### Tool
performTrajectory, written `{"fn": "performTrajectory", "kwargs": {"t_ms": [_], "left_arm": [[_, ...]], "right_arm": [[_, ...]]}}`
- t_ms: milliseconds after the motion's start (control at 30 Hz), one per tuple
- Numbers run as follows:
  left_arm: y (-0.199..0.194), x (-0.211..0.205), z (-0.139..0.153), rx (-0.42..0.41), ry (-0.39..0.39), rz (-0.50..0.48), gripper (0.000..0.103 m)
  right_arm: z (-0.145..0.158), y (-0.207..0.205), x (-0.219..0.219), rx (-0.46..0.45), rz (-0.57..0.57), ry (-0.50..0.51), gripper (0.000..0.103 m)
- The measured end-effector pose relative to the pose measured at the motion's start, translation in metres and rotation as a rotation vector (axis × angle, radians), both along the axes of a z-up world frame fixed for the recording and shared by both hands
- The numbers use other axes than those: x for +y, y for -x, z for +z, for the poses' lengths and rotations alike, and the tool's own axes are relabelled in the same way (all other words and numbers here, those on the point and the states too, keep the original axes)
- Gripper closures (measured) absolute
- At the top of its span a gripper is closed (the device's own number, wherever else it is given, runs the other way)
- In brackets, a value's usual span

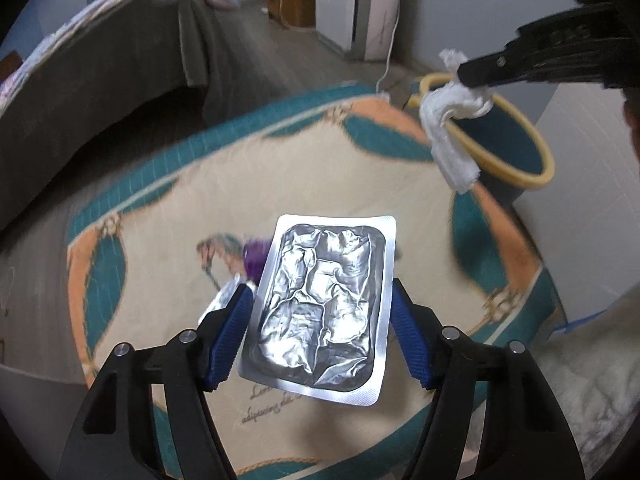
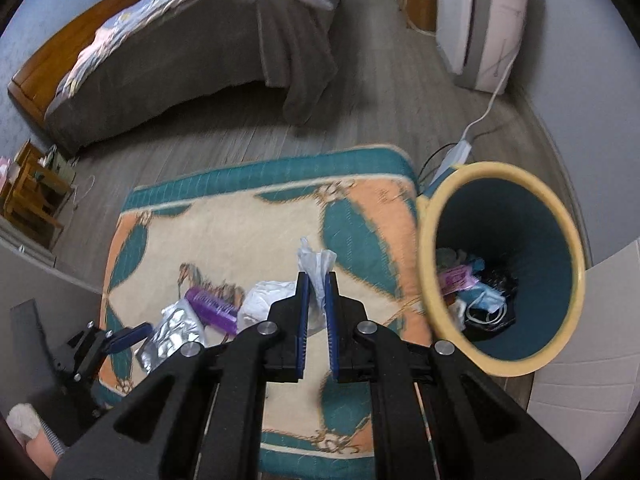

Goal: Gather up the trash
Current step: 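Drop the tissue from the right tool while the left tool drops the foil pack into the wastebasket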

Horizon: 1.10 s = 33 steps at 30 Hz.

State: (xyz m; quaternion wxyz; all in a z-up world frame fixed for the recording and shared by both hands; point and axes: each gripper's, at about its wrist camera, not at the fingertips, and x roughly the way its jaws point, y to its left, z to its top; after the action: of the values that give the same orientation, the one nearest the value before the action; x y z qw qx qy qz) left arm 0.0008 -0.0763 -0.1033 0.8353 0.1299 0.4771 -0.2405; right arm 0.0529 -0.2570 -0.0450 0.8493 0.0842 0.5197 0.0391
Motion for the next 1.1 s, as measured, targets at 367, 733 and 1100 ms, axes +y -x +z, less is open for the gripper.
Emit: {"fn": "performTrajectory", "kwargs": {"t_ms": [367,733,1100], "left_arm": [[-0.002,-0.047,0.045,-0.156,-0.021,-0.085,0.034],[-0.026,-0.116,0.054,-0.162,-0.009,-0.182,0.034],[-0.041,-0.184,0.036,-0.121,0.003,-0.27,0.034]], "right_arm": [[0.024,-0.004,-0.067,-0.081,-0.148,-0.03,0.095],[0.013,-0.003,-0.146,-0.073,-0.295,0.019,0.095],[-0.027,-0.004,-0.199,0.027,-0.41,0.03,0.095]]}}
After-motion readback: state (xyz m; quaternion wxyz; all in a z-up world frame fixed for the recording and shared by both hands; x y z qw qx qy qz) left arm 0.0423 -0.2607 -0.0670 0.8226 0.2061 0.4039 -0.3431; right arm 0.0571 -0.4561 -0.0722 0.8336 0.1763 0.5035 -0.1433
